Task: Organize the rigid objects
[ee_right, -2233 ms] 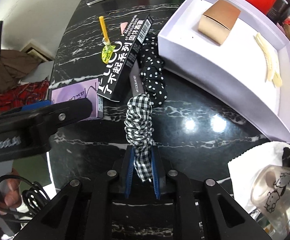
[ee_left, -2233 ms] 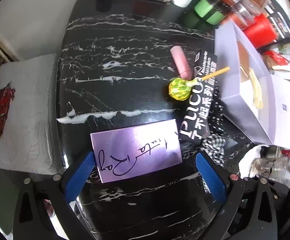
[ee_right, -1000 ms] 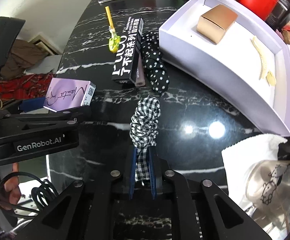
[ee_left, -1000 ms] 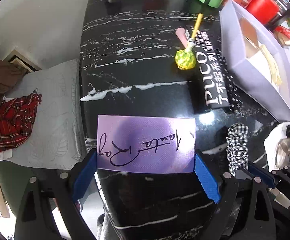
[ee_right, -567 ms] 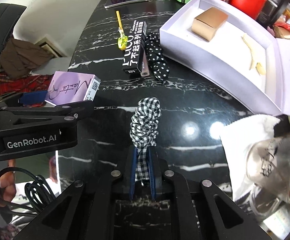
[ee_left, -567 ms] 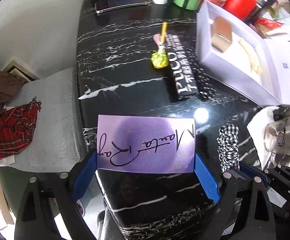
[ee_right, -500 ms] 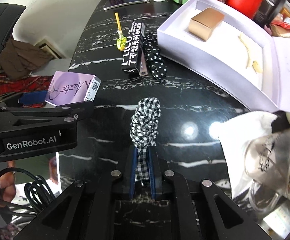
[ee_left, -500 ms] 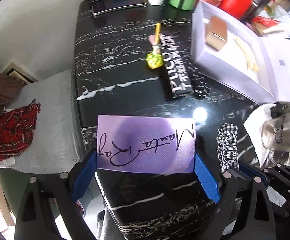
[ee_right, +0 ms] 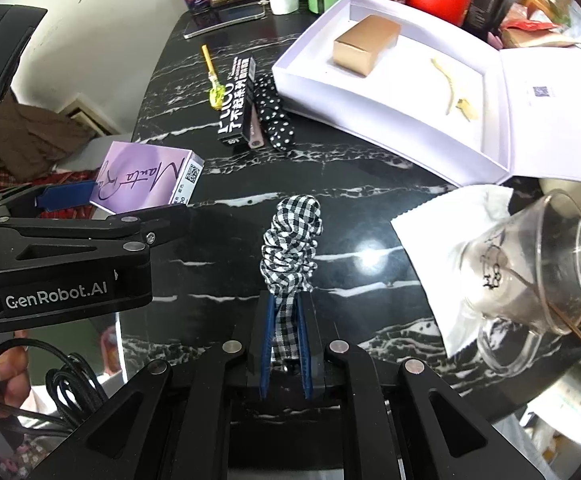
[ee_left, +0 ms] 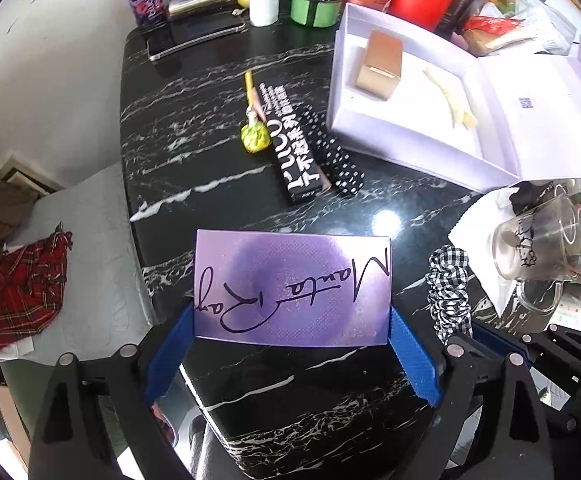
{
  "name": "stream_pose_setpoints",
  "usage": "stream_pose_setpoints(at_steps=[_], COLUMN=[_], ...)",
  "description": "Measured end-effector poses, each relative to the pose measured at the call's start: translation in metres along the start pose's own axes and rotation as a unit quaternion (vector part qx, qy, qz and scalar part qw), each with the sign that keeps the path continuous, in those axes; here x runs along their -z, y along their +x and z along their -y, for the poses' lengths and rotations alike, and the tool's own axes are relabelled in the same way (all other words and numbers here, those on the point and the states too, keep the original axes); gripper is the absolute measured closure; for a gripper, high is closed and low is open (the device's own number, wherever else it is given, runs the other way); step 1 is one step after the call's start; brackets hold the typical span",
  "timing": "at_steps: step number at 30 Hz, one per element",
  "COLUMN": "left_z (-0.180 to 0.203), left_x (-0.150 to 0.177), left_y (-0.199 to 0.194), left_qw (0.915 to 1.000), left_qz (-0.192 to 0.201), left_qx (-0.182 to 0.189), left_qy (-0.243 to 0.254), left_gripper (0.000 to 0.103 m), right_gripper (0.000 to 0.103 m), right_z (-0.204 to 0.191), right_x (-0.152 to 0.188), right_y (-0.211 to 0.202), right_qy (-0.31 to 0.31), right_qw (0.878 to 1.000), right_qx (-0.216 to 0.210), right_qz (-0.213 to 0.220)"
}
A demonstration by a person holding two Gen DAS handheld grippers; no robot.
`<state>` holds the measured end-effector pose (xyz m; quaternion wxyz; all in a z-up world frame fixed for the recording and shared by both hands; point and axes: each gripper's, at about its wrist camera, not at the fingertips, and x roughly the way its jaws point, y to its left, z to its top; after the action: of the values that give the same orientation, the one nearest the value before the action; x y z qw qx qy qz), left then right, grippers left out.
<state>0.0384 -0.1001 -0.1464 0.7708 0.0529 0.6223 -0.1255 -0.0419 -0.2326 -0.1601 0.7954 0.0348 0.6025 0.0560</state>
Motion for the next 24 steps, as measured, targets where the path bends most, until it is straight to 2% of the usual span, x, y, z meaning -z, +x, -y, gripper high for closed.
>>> stream_pose_setpoints(at_steps=[8, 24], left_z=[0.01, 0.034], left_x=[-0.021, -0.087], left_y=[-0.01, -0.023], left_qw=[0.9998, 0.9983], left_qz=[0.017, 0.047], left_qx=[0.005, 0.017], left_qy=[0.011, 0.03], left_gripper=[0.01, 0.01], right_gripper=[0.091, 0.091], right_z=[0.015, 0.047], right_x=[-0.014, -0.071], right_y=[-0.015, -0.042], right_qy=[0.001, -0.004], right_qw=[1.0, 0.999], right_qx=[0.007, 0.021], right_qz=[0.017, 0.044])
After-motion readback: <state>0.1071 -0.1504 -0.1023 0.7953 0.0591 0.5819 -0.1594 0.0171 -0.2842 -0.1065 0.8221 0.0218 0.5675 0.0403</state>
